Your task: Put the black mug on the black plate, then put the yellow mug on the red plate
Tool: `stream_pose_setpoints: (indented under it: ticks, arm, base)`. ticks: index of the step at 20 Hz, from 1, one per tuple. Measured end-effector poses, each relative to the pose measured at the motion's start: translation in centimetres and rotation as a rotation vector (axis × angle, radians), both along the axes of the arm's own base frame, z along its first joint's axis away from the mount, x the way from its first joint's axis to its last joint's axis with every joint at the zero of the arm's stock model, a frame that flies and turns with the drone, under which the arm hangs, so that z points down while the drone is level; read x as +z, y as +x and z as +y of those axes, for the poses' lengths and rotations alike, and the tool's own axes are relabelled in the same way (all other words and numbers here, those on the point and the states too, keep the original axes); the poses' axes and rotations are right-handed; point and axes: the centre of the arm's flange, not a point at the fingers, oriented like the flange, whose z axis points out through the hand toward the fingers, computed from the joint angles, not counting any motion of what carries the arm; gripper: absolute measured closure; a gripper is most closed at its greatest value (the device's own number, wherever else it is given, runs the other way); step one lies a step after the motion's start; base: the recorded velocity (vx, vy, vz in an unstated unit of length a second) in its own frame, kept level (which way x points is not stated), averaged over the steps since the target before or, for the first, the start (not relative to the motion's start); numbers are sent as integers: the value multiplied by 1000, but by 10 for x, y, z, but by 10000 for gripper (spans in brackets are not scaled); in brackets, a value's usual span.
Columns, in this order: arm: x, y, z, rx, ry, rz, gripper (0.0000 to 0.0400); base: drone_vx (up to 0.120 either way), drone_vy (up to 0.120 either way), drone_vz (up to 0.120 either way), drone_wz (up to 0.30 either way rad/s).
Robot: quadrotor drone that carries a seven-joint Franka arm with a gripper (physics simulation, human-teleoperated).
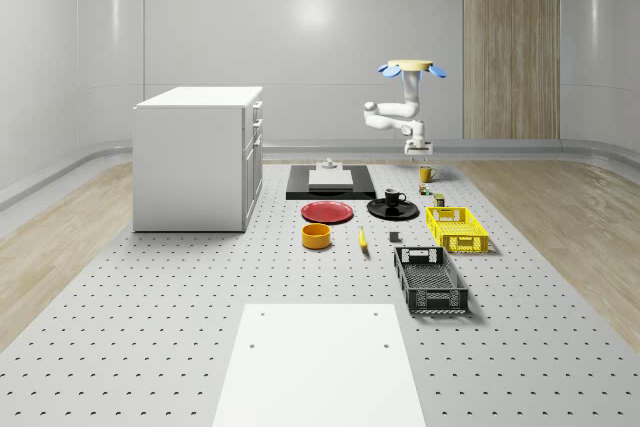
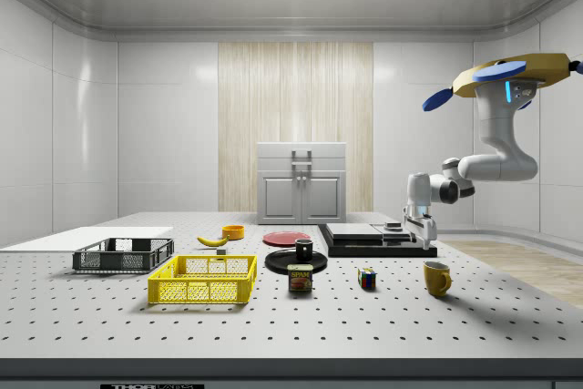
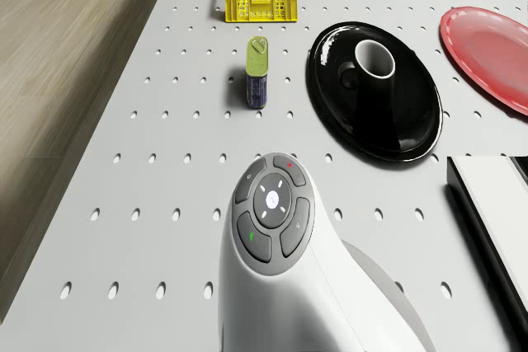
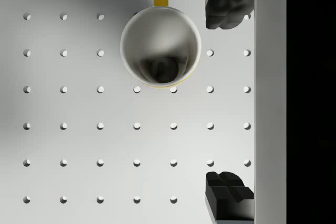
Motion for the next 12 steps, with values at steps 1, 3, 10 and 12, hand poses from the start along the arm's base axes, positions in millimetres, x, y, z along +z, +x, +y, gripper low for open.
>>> stream_pose_setpoints:
  ticks: [1,3,10,12]
  arm:
    - [0,0,0,0,0,0,0]
    - [0,0,0,0,0,0,0]
    - [0,0,0,0,0,0,0]
    - [0,0,0,0,0,0,0]
  base:
    - [-120,0,-120,0]
    - [-40,0,-40,0]
    - [0,34,0,0]
    - [0,20,0,0]
